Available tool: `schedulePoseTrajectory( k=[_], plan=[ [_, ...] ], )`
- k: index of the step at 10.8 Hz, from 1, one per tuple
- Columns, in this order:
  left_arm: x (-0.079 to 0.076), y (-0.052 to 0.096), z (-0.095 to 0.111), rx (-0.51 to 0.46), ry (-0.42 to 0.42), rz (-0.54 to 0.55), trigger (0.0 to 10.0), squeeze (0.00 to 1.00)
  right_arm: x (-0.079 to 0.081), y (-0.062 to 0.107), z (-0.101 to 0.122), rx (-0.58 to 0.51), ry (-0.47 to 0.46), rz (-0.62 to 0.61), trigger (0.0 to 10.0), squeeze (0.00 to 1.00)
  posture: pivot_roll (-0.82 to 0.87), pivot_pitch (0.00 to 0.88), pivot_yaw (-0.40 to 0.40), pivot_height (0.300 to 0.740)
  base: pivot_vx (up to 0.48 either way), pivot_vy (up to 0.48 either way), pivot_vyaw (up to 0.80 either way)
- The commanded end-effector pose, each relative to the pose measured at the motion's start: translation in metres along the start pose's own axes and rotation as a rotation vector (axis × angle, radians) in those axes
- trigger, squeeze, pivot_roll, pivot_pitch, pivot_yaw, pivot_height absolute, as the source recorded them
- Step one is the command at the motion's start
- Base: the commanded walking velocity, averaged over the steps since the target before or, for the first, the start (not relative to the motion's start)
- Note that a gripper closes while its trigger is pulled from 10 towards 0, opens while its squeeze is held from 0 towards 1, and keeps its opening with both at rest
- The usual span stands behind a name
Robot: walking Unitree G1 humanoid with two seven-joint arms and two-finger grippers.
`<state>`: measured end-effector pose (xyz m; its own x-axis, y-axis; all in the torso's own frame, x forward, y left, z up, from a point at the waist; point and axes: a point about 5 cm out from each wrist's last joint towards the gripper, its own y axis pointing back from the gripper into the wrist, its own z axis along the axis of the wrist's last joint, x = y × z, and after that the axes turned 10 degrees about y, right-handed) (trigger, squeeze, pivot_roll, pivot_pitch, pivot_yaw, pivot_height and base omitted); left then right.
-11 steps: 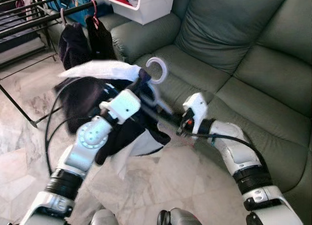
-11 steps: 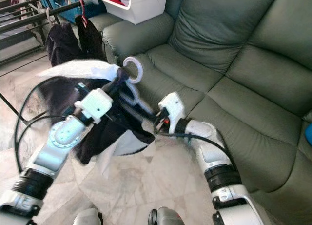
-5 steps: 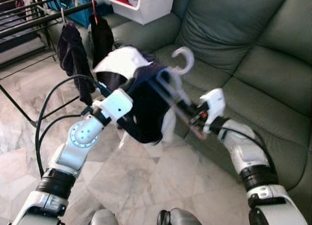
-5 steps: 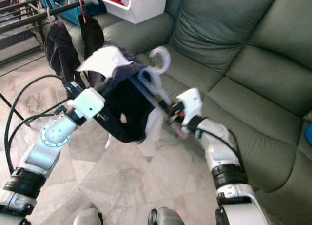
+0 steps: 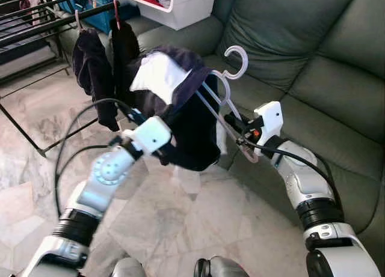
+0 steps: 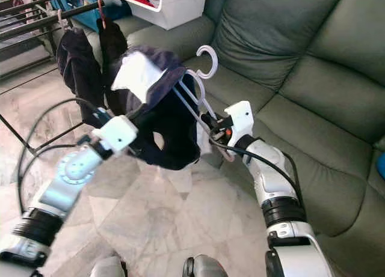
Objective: Hang hanger
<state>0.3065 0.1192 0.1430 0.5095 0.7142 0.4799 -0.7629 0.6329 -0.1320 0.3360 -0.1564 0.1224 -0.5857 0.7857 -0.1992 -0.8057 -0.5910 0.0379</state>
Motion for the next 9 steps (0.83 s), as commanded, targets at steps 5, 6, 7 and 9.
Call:
schedulePoseTrajectory(
  k=[5,6,7,9],
  plan=[
    [0.002,0.004,-0.002,-0.003,0.007,0.014,10.0,1.0,-0.002,0.002,0.004,-0.016,0.024,0.03,10.0,0.0,-0.04,0.062,-0.087,0.74,0.0,0.0,0.0],
    [0.003,0.008,-0.004,0.001,-0.001,0.015,10.0,1.0,-0.002,0.003,0.004,-0.014,0.034,0.046,10.0,0.0,-0.03,0.063,-0.088,0.74,0.0,0.0,0.0],
    [0.006,0.015,-0.008,0.02,-0.019,0.014,10.0,1.0,0.002,0.006,0.003,-0.007,0.046,0.099,10.0,0.0,-0.03,0.065,-0.089,0.74,0.0,0.0,0.0],
    [0.01,0.033,-0.019,0.068,-0.07,-0.046,10.0,1.0,0.01,0.027,-0.01,0.064,0.097,0.293,10.0,0.0,-0.03,0.076,-0.089,0.74,0.0,0.0,0.0]
  ],
)
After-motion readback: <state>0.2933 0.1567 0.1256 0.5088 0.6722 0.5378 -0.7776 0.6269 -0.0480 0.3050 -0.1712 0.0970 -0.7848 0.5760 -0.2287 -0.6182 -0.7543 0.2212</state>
